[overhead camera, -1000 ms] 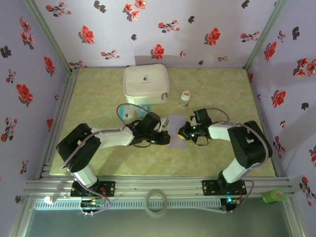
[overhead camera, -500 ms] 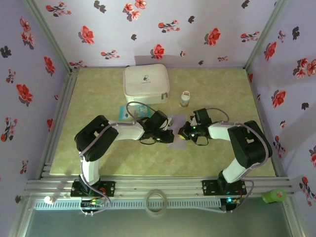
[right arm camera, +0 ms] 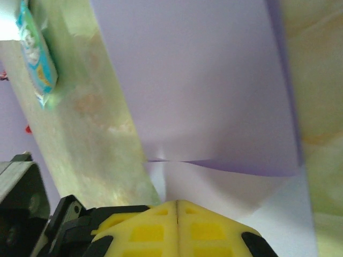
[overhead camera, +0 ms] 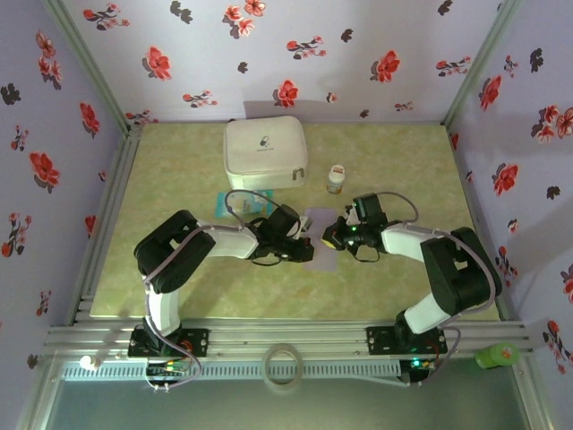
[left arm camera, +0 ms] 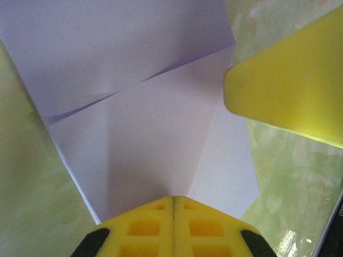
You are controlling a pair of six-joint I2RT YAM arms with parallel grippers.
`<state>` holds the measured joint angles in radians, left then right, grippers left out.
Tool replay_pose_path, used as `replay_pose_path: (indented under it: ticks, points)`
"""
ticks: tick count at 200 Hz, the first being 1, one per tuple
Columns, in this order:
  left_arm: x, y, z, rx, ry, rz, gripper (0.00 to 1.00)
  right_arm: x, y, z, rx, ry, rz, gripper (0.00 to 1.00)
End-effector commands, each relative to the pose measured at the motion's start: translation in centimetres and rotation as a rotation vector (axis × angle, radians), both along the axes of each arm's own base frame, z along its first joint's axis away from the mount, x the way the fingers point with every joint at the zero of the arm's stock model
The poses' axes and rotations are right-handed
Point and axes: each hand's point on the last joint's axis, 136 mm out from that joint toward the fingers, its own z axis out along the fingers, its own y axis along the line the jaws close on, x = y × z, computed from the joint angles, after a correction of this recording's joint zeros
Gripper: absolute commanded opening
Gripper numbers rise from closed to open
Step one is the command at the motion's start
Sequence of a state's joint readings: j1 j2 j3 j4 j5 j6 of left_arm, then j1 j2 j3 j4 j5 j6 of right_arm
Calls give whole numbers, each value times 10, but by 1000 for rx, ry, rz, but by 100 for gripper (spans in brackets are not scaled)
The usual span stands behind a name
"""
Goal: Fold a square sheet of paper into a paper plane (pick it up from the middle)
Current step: Fold the triangle a second time at the center of the table.
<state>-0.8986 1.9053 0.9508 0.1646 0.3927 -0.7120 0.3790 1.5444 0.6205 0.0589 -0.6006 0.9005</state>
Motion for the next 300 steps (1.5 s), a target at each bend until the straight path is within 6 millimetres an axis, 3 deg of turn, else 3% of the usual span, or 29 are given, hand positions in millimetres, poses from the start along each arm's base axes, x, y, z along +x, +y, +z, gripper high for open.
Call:
replay_pose_path:
  ticks: [1, 39, 62, 193, 224, 248, 277, 300]
  points:
    - [-18, 19, -29, 105, 76, 13, 0, -9, 11, -2, 20, 19, 38, 0]
    - [-18, 19, -29, 109, 76, 22, 0, -22, -4, -35, -77, 97, 14, 0]
    - [-19, 20, -30, 111, 80, 23, 0, -16, -23, -47, -120, 116, -37, 0]
    - [-26, 22, -41, 125, 103, 27, 0, 36, -79, -36, -159, 61, -196, 0]
    - [-26, 21, -38, 119, 99, 28, 0, 43, -72, -9, -113, -15, -183, 0]
    - [-26, 18, -35, 105, 100, 37, 0, 38, -64, 11, -84, -62, -150, 0]
    - [-27, 13, -31, 91, 101, 40, 0, 21, -38, 17, -40, -72, -61, 0]
    - [-27, 11, -29, 87, 97, 47, 0, 12, -23, 8, -14, -28, -15, 0]
